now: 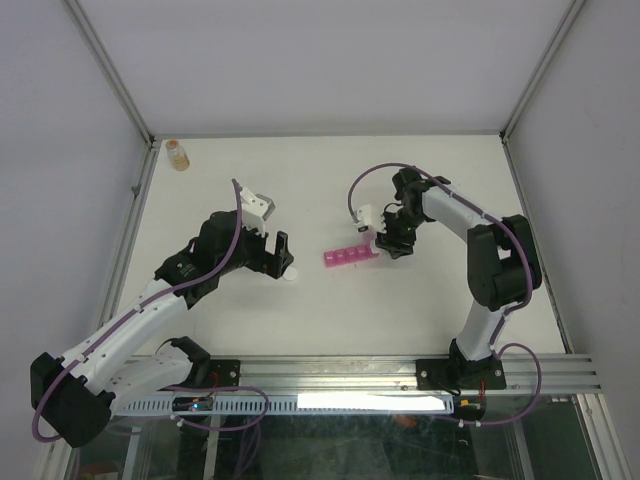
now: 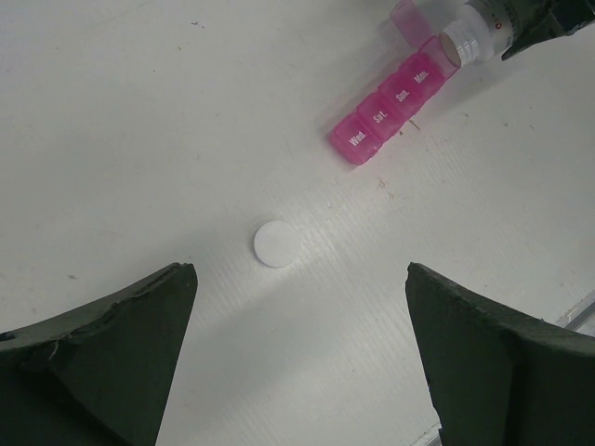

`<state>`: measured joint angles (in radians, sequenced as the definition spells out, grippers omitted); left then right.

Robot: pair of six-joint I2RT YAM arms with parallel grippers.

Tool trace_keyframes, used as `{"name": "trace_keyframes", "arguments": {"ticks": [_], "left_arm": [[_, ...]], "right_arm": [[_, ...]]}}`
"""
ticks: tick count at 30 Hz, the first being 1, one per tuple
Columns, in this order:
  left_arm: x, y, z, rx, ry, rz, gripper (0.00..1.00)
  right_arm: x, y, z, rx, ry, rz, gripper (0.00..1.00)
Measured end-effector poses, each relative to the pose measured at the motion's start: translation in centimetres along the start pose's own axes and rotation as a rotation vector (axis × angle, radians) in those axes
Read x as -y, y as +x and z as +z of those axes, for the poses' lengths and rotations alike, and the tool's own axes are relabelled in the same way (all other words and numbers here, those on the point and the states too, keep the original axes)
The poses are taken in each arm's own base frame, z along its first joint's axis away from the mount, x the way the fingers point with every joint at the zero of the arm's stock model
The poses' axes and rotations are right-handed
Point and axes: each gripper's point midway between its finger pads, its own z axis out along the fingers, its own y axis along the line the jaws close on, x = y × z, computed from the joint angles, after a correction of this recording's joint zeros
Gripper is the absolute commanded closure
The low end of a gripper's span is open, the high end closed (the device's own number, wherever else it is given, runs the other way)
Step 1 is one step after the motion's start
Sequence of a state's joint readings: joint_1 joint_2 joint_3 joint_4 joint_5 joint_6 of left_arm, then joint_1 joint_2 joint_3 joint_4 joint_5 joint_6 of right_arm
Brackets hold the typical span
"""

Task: Sort the pills into containers

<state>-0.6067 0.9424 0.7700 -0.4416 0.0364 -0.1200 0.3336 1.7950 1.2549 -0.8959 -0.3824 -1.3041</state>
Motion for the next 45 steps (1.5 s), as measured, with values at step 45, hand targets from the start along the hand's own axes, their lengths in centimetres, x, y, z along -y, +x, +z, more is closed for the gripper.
{"name": "trace_keyframes", "arguments": {"ticks": [45], "left_arm": [[0.19, 0.04, 0.0, -0.002, 0.011, 0.001, 0.01]], "right_arm": [[0.2, -0.55, -0.38, -0.053, -0.032, 0.004, 1.0]]}}
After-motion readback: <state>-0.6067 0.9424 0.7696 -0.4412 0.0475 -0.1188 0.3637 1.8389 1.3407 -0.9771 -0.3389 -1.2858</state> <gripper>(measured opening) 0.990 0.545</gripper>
